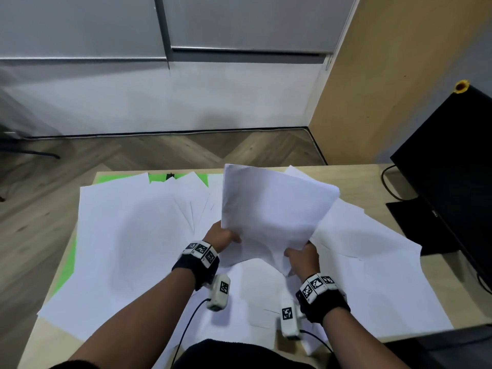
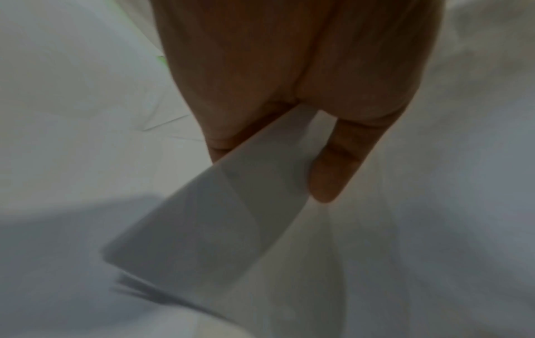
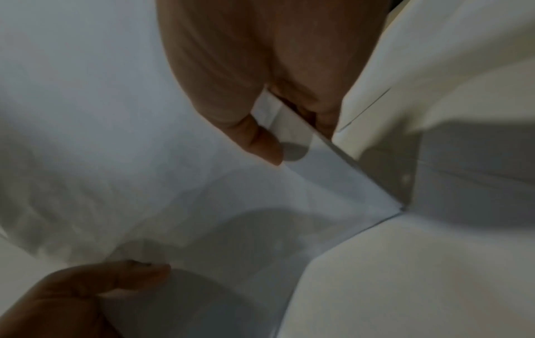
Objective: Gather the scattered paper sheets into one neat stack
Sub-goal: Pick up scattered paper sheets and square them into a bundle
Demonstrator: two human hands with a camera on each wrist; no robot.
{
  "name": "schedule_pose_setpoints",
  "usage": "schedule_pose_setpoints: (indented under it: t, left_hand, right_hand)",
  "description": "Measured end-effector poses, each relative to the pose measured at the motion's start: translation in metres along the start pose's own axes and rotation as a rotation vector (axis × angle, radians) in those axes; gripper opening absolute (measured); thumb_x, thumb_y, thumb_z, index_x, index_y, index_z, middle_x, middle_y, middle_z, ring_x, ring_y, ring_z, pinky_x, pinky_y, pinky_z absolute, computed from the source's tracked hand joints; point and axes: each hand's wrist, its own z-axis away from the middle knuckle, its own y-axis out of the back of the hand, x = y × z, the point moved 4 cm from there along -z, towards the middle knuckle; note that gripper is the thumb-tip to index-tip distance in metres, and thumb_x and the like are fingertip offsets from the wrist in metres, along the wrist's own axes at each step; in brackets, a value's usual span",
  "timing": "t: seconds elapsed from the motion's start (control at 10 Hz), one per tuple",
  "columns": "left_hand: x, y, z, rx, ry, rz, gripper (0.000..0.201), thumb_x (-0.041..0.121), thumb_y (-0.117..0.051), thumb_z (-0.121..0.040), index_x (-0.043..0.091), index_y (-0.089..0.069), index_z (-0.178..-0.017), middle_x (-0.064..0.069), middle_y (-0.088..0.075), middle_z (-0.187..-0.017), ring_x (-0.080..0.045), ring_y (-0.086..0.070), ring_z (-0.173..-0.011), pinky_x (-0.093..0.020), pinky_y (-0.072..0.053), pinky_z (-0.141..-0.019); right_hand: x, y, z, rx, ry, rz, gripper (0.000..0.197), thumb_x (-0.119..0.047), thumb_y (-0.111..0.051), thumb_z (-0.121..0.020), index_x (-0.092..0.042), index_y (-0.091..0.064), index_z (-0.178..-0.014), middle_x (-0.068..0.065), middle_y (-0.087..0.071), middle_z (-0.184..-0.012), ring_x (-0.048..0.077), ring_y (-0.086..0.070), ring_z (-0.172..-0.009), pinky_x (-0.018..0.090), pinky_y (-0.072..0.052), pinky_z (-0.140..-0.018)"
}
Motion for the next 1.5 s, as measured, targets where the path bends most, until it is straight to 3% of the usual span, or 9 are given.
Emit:
schedule_pose_setpoints:
  t: [0.1,0.2,0.4,0.6,0.8,0.9,1.1,1.4,1.5]
  left_hand:
    - [-0.012,0.0,-0.005,0.004,0.06,-0.039,0.04,0.011,-0.071,-0.033,0.005,-0.071,-0.072,-0.011,-0.07,-0.084,-0.029,-0.064,-0.08,-0.033,-0.055,-0.068]
    - [-0.024,-0.001,-0.018,0.011,0.085,-0.116,0.061,0.01,-0.073,-0.02,-0.005,-0.07,-0.079,-0.016,-0.071,-0.085,-0.03,-0.066,-0.078,-0.034,-0.058,-0.058]
    - [-0.06,0.011,-0.016,0.088,0.091,-0.544,0.04,0.03,-0.067,-0.081,0.018,-0.058,-0.118,-0.004,-0.057,-0.118,-0.025,-0.054,-0.109,-0.032,-0.048,-0.088]
    - [-0.103,0.037,-0.009,0.385,0.134,-0.873,0.094,0.07,-0.065,-0.067,0.016,-0.033,-0.137,-0.005,-0.038,-0.134,-0.029,-0.035,-0.123,-0.043,-0.044,-0.09]
    - [-0.097,0.035,-0.012,0.372,0.219,-0.801,0.083,0.059,-0.075,-0.066,0.015,-0.039,-0.126,-0.006,-0.038,-0.125,-0.031,-0.041,-0.12,-0.043,-0.043,-0.091]
    - [-0.094,0.036,-0.016,0.364,0.229,-0.818,0.077,0.059,-0.072,-0.066,0.017,-0.04,-0.123,-0.004,-0.048,-0.122,-0.029,-0.047,-0.117,-0.043,-0.037,-0.093]
    - [-0.091,0.041,-0.02,0.383,0.119,-0.515,0.075,0.047,-0.075,-0.073,0.012,-0.043,-0.131,-0.01,-0.048,-0.129,-0.031,-0.049,-0.119,-0.038,-0.047,-0.093]
    - [-0.086,0.041,-0.015,0.278,0.191,-0.399,0.074,0.048,-0.066,-0.069,0.022,-0.045,-0.134,-0.008,-0.061,-0.121,-0.031,-0.059,-0.108,-0.037,-0.045,-0.098]
    - [-0.085,0.047,-0.02,0.265,0.177,-0.33,0.06,0.035,-0.069,-0.075,0.016,-0.049,-0.128,-0.009,-0.061,-0.112,-0.026,-0.056,-0.09,-0.029,-0.045,-0.08]
  right_hand:
    - [-0.001,-0.004,0.003,-0.066,-0.007,-0.092,0.026,-0.004,-0.068,-0.077,-0.012,-0.066,-0.101,0.002,-0.069,-0.095,0.021,-0.062,-0.088,0.023,-0.048,-0.072]
    - [0.009,-0.015,-0.004,-0.094,0.014,-0.151,0.033,-0.025,-0.078,-0.063,-0.012,-0.073,-0.093,-0.005,-0.076,-0.089,0.017,-0.071,-0.087,0.038,-0.056,-0.09]
    - [0.044,-0.012,-0.004,-0.05,-0.07,0.009,0.016,-0.007,-0.062,-0.082,-0.013,-0.067,-0.096,0.005,-0.069,-0.095,0.023,-0.064,-0.095,0.023,-0.043,-0.083]
    - [0.096,0.007,-0.011,0.011,-0.196,0.143,0.019,-0.007,-0.061,-0.082,-0.006,-0.068,-0.1,0.013,-0.067,-0.092,0.031,-0.064,-0.095,0.027,-0.045,-0.082]
    - [0.103,0.007,-0.027,0.022,-0.057,0.25,0.03,-0.009,-0.057,-0.085,-0.022,-0.05,-0.059,-0.003,-0.055,-0.059,0.009,-0.057,-0.05,0.01,-0.037,-0.046]
    - [0.089,0.014,-0.009,-0.045,-0.223,0.28,0.03,-0.017,-0.065,-0.088,-0.026,-0.047,-0.066,-0.005,-0.052,-0.068,0.009,-0.049,-0.061,0.01,-0.034,-0.056]
    - [0.093,0.011,-0.016,-0.053,-0.179,0.312,0.007,-0.016,-0.063,-0.09,-0.014,-0.056,-0.09,0.009,-0.059,-0.088,0.026,-0.061,-0.09,0.023,-0.04,-0.073]
    - [0.089,0.012,-0.008,0.023,-0.189,0.079,0.033,-0.004,-0.065,-0.079,-0.017,-0.058,-0.109,0.008,-0.065,-0.095,0.026,-0.059,-0.088,0.029,-0.044,-0.083]
    - [0.093,0.013,-0.007,0.026,-0.206,-0.057,0.034,0.002,-0.067,-0.074,-0.01,-0.065,-0.106,0.01,-0.07,-0.1,0.027,-0.064,-0.091,0.03,-0.045,-0.084]
